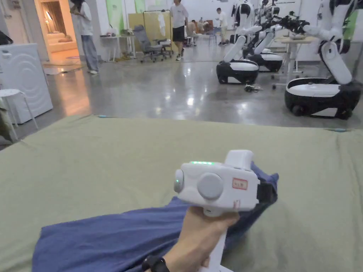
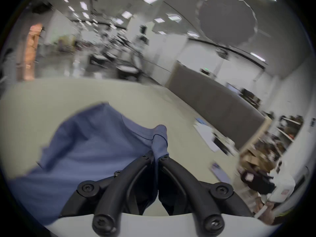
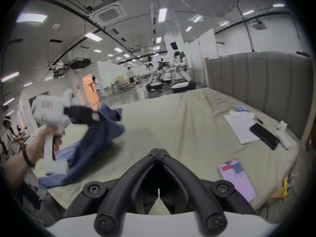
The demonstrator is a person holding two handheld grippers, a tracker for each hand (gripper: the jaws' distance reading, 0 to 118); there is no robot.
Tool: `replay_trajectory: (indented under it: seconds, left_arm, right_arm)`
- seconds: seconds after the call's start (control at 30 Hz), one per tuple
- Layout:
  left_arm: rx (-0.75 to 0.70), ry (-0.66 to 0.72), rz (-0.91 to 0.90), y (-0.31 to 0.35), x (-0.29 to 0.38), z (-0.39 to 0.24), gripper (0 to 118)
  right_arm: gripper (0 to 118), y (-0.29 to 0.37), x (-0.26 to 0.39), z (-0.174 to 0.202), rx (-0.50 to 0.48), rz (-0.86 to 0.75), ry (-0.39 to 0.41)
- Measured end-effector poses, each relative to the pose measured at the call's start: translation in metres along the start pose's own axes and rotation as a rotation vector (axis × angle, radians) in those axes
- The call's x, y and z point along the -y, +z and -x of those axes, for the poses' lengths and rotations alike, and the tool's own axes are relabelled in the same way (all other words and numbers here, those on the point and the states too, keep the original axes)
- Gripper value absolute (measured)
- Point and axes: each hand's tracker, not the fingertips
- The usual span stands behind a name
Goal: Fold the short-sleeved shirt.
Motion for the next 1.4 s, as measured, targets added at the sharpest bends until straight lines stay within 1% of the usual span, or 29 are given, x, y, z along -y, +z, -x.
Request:
replay_trajectory:
  seconds: [0.03, 0.07, 0.1, 0.13, 0.17, 0.23, 0.3, 0.33, 0.37, 0.4, 0.43, 0.47, 0.5, 0.6, 0.7, 0.73, 0.8, 0.87, 0.9, 0.93, 0.97, 1.0, 1.1, 1.13, 1.17, 1.2, 1.23, 1.27, 1.4]
  left_arm:
    - [0.093, -0.006, 0.073, -0.03, 0.021, -0.024, 5]
    - [0.162, -0.005, 0.102, -0.052, 0.045, -0.048, 5]
    - [0.216, -0.011, 0.146, -0.068, 0.063, -0.068, 5]
    - [0.271, -0.022, 0.208, -0.083, 0.083, -0.092, 5]
    - [0.314, -0.056, 0.219, -0.093, 0.102, -0.112, 5]
    - [0.392, -0.084, 0.297, -0.103, 0.132, -0.141, 5]
    - [0.454, -0.058, 0.322, -0.103, 0.156, -0.159, 5]
    - [0.458, -0.051, 0.327, -0.102, 0.165, -0.161, 6]
    - [0.443, -0.094, 0.328, -0.1, 0.168, -0.162, 9]
    - [0.41, -0.146, 0.32, -0.097, 0.166, -0.159, 24]
    - [0.396, -0.164, 0.296, -0.092, 0.162, -0.154, 56]
    - [0.391, -0.149, 0.284, -0.086, 0.159, -0.147, 77]
    - [0.373, -0.14, 0.252, -0.075, 0.15, -0.139, 81]
    - [0.336, -0.127, 0.049, -0.023, 0.115, -0.112, 81]
    - [0.159, -0.126, -0.177, 0.057, 0.086, -0.078, 81]
    - [0.111, -0.126, -0.217, 0.08, 0.08, -0.069, 81]
    - [-0.06, -0.145, -0.331, 0.14, 0.077, -0.05, 80]
    - [-0.213, -0.165, -0.405, 0.187, 0.082, -0.039, 79]
    - [-0.275, -0.169, -0.427, 0.208, 0.086, -0.034, 78]
    - [-0.328, -0.176, -0.45, 0.226, 0.091, -0.032, 77]
    - [-0.391, -0.192, -0.473, 0.242, 0.097, -0.03, 69]
    - [-0.444, -0.205, -0.487, 0.256, 0.102, -0.03, 50]
    - [-0.525, -0.236, -0.481, 0.285, 0.117, -0.029, 23]
    - [-0.554, -0.229, -0.481, 0.29, 0.122, -0.029, 10]
    - [-0.541, -0.219, -0.475, 0.295, 0.127, -0.026, 10]
    - [-0.528, -0.225, -0.469, 0.3, 0.13, -0.025, 7]
    - [-0.553, -0.225, -0.474, 0.302, 0.133, -0.027, 3]
    - [-0.625, -0.223, -0.482, 0.31, 0.137, -0.029, 3]
    - [-0.615, -0.214, -0.466, 0.319, 0.137, -0.025, 3]
  right_arm:
    - [0, 0.008, 0.0, -0.01, 0.03, -0.004, -0.01]
    - [0, 0.014, 0.001, -0.02, 0.054, 0.0, -0.017]
    - [0, 0.018, 0.001, -0.027, 0.071, 0.007, -0.018]
    - [0, 0.02, 0.008, -0.049, 0.1, 0.011, -0.021]
    - [0, 0.024, 0.011, -0.057, 0.126, 0.015, -0.022]
    - [0, 0.03, 0.014, -0.068, 0.144, 0.022, -0.025]
    - [0, 0.033, 0.019, -0.075, 0.158, 0.024, -0.023]
    - [0, 0.033, 0.02, -0.077, 0.163, 0.025, -0.022]
    - [0, 0.031, 0.022, -0.078, 0.162, 0.029, -0.025]
    - [0, 0.03, 0.023, -0.076, 0.16, 0.03, -0.028]
    - [0, 0.028, 0.024, -0.075, 0.156, 0.028, -0.033]
    - [0, 0.025, 0.024, -0.074, 0.144, 0.029, -0.039]
    - [0, 0.024, 0.024, -0.071, 0.13, 0.03, -0.039]
    - [0, 0.018, 0.024, -0.06, 0.086, 0.022, -0.004]
    - [0, 0.015, 0.02, -0.039, 0.044, 0.007, 0.039]
    - [0, 0.014, 0.019, -0.036, 0.037, 0.003, 0.048]
    - [0, 0.013, 0.016, -0.022, 0.025, -0.004, 0.052]
    - [0, 0.011, 0.015, -0.016, 0.013, -0.012, 0.054]
    - [0, 0.01, 0.015, -0.012, 0.011, -0.017, 0.057]
    - [0, 0.012, 0.013, 0.002, 0.006, -0.02, 0.059]
    - [0, 0.011, 0.013, 0.007, -0.003, -0.021, 0.064]
    - [0, 0.011, 0.014, 0.012, -0.008, -0.024, 0.07]
    - [0, 0.013, 0.015, 0.032, -0.003, -0.033, 0.096]
    - [0, 0.014, 0.017, 0.036, -0.008, -0.033, 0.101]
    - [0, 0.015, 0.018, 0.042, -0.015, -0.032, 0.101]
    - [0, 0.016, 0.017, 0.048, -0.027, -0.029, 0.1]
    - [0, 0.016, 0.019, 0.053, -0.043, -0.031, 0.103]
    - [0, 0.016, 0.021, 0.058, -0.056, -0.035, 0.113]
    - [0, 0.01, 0.023, 0.07, -0.081, -0.027, 0.15]
